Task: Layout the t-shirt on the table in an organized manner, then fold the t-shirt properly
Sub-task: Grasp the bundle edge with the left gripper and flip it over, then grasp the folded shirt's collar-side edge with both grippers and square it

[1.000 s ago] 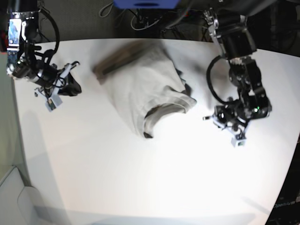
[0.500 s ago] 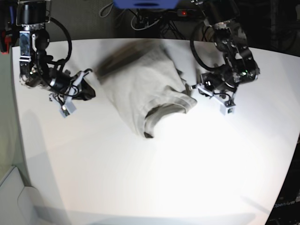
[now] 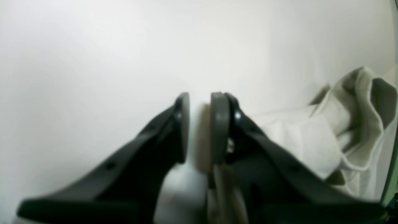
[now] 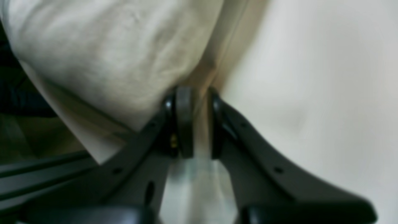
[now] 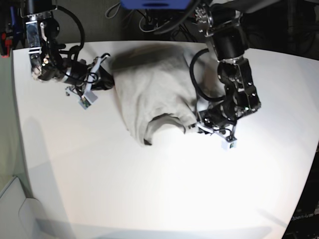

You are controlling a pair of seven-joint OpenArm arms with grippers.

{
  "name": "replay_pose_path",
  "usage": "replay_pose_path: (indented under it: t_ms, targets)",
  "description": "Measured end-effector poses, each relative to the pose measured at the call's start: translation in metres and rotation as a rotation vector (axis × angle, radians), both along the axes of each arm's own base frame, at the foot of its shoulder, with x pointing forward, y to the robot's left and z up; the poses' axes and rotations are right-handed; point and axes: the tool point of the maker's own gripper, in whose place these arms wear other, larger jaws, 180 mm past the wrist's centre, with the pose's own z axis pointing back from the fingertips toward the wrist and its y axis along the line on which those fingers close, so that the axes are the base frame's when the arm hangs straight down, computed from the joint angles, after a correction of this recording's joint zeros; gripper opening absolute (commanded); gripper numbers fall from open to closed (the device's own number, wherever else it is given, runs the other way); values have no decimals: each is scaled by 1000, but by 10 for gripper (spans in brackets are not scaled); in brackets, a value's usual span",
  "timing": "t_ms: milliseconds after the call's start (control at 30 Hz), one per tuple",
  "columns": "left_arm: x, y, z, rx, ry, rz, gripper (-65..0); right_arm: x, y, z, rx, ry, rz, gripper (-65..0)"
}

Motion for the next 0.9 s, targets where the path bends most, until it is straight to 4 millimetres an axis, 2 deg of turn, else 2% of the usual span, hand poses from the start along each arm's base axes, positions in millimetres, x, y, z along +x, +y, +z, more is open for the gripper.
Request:
replay_pose_path:
  t_ms: [100, 233, 367, 467, 600, 667, 800, 900]
  targets:
    - [3, 1, 2, -1, 0, 1, -528, -10, -8, -3, -26, 17, 8, -576]
    - [11, 2, 8, 29, 12, -21, -528, -21, -6, -5, -26, 33, 13, -577]
    - [15, 9, 22, 46, 0, -18, -528, -3, -30, 7, -32, -17, -75, -577]
    - [14, 32, 37, 59, -13, 29, -528, 9, -43, 14, -50, -46, -103, -576]
    - [-6, 56, 35, 79, 19, 83, -528, 22, -43, 17, -35, -66, -116, -575]
    - [-22, 63, 27, 91, 48, 97, -528, 18, -39, 11, -21, -42, -124, -574]
    - [-44, 55, 8, 78, 111, 85, -528, 10, -28, 3, 3, -13, -125, -573]
    - [-46, 50, 4, 73, 104, 71, -528, 7, -19, 1, 4, -6, -94, -574]
